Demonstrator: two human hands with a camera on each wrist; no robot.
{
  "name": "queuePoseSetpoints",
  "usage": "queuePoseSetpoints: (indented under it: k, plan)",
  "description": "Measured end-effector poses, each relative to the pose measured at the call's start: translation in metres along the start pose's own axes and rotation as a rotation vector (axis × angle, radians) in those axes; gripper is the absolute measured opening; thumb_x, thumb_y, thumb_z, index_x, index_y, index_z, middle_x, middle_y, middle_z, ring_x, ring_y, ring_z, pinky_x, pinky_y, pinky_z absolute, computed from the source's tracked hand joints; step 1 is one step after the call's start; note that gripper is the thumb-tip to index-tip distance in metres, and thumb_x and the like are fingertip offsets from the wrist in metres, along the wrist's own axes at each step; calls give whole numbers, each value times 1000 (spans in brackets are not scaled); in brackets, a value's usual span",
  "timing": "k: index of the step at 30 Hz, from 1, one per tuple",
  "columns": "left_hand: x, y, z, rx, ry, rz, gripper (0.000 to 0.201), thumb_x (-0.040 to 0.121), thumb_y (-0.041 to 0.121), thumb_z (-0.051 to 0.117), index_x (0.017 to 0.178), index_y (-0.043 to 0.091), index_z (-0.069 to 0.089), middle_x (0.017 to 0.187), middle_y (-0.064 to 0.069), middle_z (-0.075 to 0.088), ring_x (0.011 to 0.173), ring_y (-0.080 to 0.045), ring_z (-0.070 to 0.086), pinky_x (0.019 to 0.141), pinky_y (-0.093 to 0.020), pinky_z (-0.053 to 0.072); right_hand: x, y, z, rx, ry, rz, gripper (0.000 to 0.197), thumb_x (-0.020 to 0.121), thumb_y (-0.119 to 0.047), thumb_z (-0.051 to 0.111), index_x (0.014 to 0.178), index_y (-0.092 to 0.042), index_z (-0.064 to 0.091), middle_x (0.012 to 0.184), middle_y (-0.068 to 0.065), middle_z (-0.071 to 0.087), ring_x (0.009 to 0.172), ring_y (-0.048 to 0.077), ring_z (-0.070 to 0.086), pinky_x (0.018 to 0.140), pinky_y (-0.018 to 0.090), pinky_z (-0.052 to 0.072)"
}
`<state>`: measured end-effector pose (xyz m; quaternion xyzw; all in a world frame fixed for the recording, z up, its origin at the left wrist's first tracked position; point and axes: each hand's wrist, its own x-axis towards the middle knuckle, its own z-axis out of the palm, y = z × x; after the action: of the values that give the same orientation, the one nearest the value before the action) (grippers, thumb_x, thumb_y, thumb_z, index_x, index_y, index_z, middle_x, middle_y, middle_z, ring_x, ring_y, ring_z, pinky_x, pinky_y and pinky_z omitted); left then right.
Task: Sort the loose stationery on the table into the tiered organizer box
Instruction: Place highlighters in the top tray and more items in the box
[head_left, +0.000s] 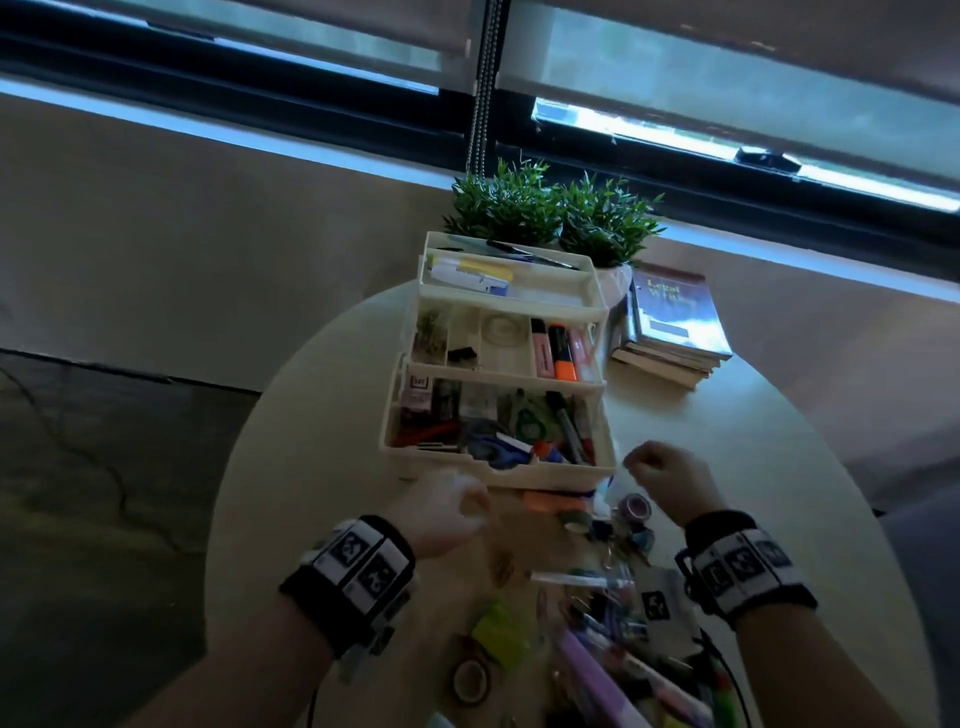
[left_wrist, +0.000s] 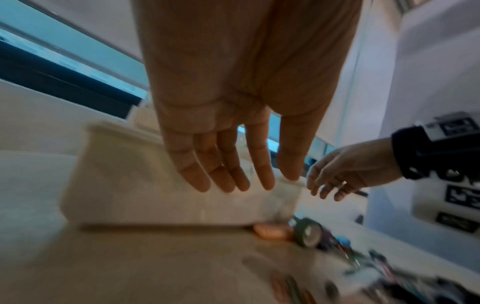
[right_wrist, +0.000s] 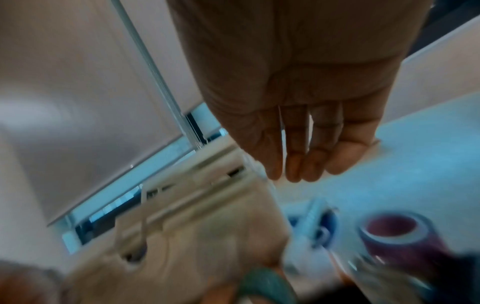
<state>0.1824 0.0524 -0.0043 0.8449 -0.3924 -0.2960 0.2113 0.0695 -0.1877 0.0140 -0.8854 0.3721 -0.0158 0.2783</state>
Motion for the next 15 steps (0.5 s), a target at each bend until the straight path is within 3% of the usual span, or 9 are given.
queuePoseSetpoints:
  k: [2,4,7,10,15]
  plan:
    - [7,14,18,26,-64,36,32,93,22,51,123,16,57,131,-2,52,122,-18,47,100,-29,39,-1,15,12,-31,-146,97,26,83,-3,52,103,-12,67,100,10,66,83,23,61,65,25,47]
    - [20,32,34,53,-72,90,37,93,14,46,129,16,52,136,-3,48,123,-20,46,101,-30,39,0,23,21,-70,-238,101,41,83,-2,50,120,-17,59,120,11,57,97,27,60,79,33,51]
    - [42,55,51,137,-62,118,47,91,8,46,137,17,42,140,-5,43,124,-25,46,99,-33,40,5,26,27,-236,-335,-63,49,88,-7,50,135,-17,45,140,10,41,121,28,47,102,32,39]
    - [55,66,61,310,-137,25,49,93,6,43,141,12,34,137,-12,44,122,-31,48,95,-40,43,5,28,25,-302,-341,-100,47,90,-6,44,134,-22,46,135,11,49,117,28,51,99,33,43]
    - [56,68,69,431,-51,-5,32,93,13,45,123,10,54,125,-11,52,116,-31,52,92,-43,48,-12,35,12,-422,-374,-99,34,92,-16,42,121,-12,60,121,17,60,108,33,57,93,37,48]
